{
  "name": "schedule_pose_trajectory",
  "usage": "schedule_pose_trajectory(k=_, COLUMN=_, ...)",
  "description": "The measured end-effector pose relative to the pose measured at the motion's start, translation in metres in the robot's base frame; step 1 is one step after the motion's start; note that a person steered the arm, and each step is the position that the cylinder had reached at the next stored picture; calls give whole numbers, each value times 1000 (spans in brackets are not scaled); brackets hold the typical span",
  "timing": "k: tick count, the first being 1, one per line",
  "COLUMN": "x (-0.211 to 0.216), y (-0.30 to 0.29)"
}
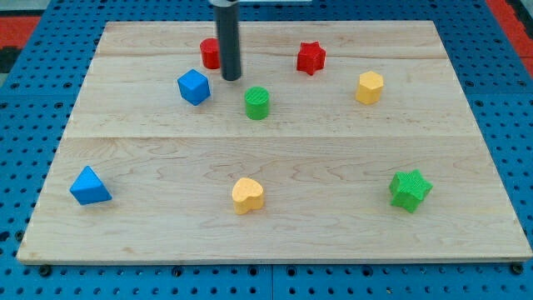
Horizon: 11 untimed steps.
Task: Nudge the blue triangle a bit up
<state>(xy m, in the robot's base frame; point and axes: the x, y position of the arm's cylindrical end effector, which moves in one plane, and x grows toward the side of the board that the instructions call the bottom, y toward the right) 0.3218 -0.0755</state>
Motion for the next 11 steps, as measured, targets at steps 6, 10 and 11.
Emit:
schedule_pose_trajectory(k=6, x=147, y=1)
schedule_pose_trajectory(k=10, x=256, y=-137)
schedule_pose_trajectory(k=11, x=222, y=-136)
